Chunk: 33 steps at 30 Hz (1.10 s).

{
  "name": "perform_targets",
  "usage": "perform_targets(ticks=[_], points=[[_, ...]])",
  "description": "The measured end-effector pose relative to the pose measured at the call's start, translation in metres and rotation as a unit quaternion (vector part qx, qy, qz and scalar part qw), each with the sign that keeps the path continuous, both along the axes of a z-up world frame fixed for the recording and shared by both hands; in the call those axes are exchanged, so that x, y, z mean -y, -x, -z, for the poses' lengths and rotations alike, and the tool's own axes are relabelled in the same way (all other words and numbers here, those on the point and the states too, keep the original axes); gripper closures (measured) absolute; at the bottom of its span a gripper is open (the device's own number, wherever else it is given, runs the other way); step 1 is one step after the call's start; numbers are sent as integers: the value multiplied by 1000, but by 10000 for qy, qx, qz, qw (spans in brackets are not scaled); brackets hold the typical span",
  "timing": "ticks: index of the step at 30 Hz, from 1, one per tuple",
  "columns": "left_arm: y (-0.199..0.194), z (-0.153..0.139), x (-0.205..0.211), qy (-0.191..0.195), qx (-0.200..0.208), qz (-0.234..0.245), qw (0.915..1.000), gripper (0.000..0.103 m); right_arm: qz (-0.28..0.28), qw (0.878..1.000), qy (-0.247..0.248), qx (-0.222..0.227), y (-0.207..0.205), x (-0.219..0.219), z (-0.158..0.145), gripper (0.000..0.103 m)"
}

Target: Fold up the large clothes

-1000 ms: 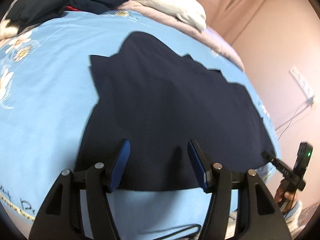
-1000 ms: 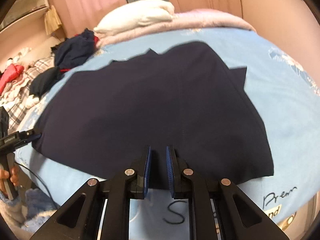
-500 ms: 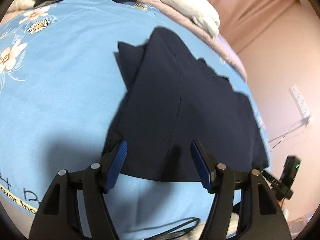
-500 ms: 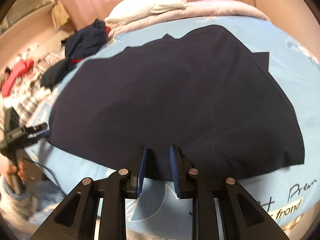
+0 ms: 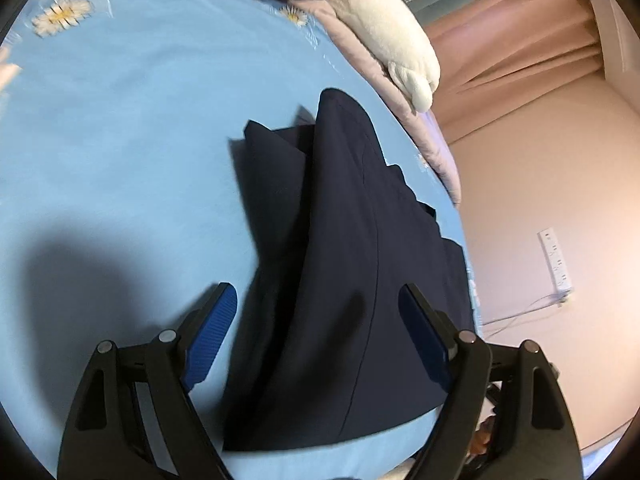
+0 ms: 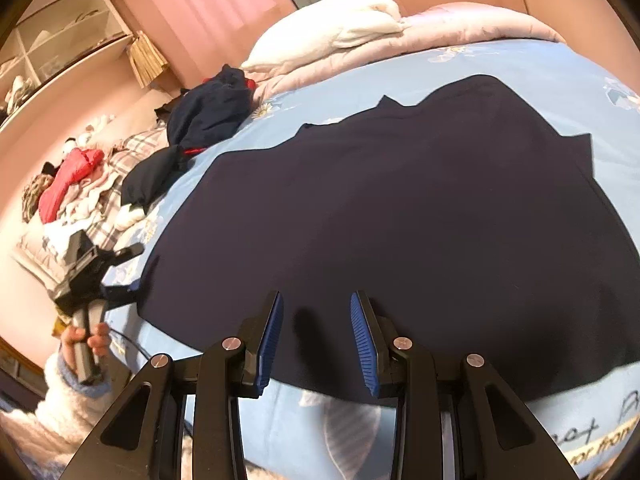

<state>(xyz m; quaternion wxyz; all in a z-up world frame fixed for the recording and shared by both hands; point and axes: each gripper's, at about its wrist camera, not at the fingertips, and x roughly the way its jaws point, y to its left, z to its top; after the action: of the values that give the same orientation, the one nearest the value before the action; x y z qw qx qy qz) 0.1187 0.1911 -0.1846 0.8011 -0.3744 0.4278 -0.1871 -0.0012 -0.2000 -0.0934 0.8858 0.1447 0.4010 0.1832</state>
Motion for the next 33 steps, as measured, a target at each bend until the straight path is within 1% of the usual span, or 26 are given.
perform_targets(ticks=[2, 6, 9, 11, 13, 14, 16, 17, 19, 21, 22, 23, 26, 29, 30, 31, 33], points=[[-14, 6, 2, 259, -42, 193, 9995, 19, -15, 10000, 38, 12, -5, -2, 0, 68], [-40, 6, 11, 315, -61, 445, 9985, 18, -26, 10000, -25, 10, -10, -2, 0, 68], [-54, 3, 25, 247, -82, 691, 9973, 17, -49, 10000, -38, 36, -15, -5, -2, 68], [-61, 0, 37, 156, -66, 870, 9961, 10, -91, 9999, -49, 63, -21, -9, -4, 68], [-66, -4, 48, 123, -56, 1010, 9948, 9, -161, 9998, -12, 102, -30, -16, -7, 68], [-67, -4, 50, 85, -76, 1038, 9945, 10, -180, 9998, 50, 116, -35, -19, -8, 68], [-68, -7, 57, 95, -55, 1090, 9940, 10, -137, 9993, 334, 139, -48, -28, -10, 68], [-67, -10, 61, 84, -32, 1127, 9936, 13, -125, 9989, 415, 155, -54, -31, -11, 68], [-65, -18, 68, -181, 67, 1146, 9932, 16, -85, 9988, 459, 134, -72, -35, -12, 68], [-63, -25, 72, -522, 103, 1114, 9923, 27, -80, 9988, 459, 172, -89, -39, -15, 68], [-63, -28, 74, -746, 67, 1058, 9916, 38, -45, 9985, 519, 172, -100, -41, -16, 68], [-62, -31, 74, -873, 39, 990, 9912, 45, 28, 9982, 582, 160, -110, -43, -17, 68], [-59, -38, 71, -994, 81, 877, 9911, 57, 139, 9966, 798, 114, -137, -51, -17, 68], [-58, -47, 69, -1107, 171, 797, 9905, 63, 261, 9954, 914, -143, -163, -58, -8, 68], [-58, -49, 69, -1135, 162, 768, 9904, 64, 316, 9944, 980, -234, -171, -59, -3, 68], [-58, -51, 70, -1162, 166, 753, 9902, 64, 370, 9924, 1112, -366, -178, -62, 5, 71], [-58, -55, 73, -1251, 203, 752, 9891, 65, 407, 9905, 1191, -550, -188, -63, 18, 72]])
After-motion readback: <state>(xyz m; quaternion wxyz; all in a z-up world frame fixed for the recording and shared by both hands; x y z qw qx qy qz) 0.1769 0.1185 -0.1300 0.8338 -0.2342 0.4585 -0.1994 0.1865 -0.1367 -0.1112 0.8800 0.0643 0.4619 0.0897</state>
